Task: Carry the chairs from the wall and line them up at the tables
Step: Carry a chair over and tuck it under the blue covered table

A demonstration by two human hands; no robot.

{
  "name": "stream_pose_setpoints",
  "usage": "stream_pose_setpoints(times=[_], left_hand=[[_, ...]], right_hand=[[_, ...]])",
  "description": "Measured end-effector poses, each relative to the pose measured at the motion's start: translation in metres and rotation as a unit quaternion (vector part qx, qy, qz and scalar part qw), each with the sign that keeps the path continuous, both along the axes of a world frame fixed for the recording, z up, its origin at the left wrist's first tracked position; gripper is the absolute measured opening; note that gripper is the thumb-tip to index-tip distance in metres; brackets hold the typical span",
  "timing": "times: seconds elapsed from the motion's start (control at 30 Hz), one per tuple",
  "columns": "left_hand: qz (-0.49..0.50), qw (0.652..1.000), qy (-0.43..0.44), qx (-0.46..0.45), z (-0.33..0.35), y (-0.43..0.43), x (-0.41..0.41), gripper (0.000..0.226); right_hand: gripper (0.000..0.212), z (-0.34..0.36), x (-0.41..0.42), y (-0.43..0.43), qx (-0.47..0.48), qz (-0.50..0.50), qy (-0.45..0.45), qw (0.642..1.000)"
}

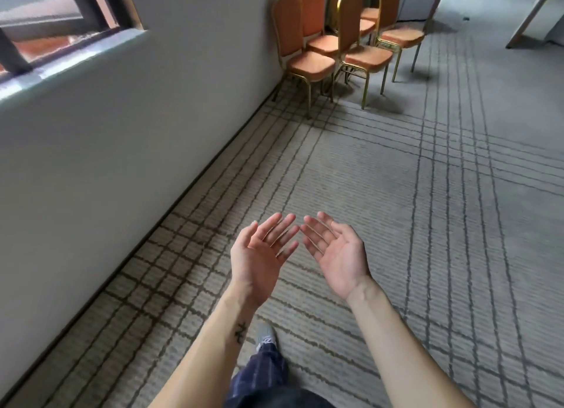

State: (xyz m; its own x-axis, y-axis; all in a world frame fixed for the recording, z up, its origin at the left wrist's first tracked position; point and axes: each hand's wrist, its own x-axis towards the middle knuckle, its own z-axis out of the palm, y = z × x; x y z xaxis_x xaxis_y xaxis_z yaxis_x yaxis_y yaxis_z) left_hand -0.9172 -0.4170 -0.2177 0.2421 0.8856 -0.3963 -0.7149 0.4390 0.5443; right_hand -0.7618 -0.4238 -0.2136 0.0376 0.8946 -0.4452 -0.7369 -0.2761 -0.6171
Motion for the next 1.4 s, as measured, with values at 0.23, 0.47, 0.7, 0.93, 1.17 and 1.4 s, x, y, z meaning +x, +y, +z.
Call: stream_pose_setpoints(times=[0.23, 0.47, 0.7, 0.93, 1.17, 1.4], left_hand=[[-0.041, 0.999, 0.006, 0.03, 0.033, 0.202, 0.008, 0.056], [-0.046, 0.998, 0.016, 0.03, 0.02, 0.375, 0.039, 0.054], [-0.014, 0.999, 0.024, 0.018, 0.019, 0.567, 0.093, 0.054], [0.03, 0.999, 0.021, 0.01, 0.027, 0.727, 0.122, 0.052], [0.022, 1.0, 0.017, 0.002, 0.003, 0.904, 0.136, 0.052], [-0.015, 1.0, -0.008, 0.025, 0.013, 1.111, 0.138, 0.052]], right_hand=[[0.033, 0.031, 0.005, 0.182, 0.023, -0.034, 0.011, 0.999], [0.038, 0.012, 0.04, 0.359, 0.014, -0.04, 0.017, 0.999], [0.038, 0.002, 0.094, 0.562, -0.004, -0.024, 0.047, 0.999], [0.038, 0.017, 0.129, 0.738, 0.014, 0.008, 0.039, 0.999], [0.039, -0.008, 0.138, 0.91, -0.011, -0.005, 0.036, 0.999], [0.038, 0.016, 0.129, 1.096, 0.004, -0.033, -0.013, 0.999]])
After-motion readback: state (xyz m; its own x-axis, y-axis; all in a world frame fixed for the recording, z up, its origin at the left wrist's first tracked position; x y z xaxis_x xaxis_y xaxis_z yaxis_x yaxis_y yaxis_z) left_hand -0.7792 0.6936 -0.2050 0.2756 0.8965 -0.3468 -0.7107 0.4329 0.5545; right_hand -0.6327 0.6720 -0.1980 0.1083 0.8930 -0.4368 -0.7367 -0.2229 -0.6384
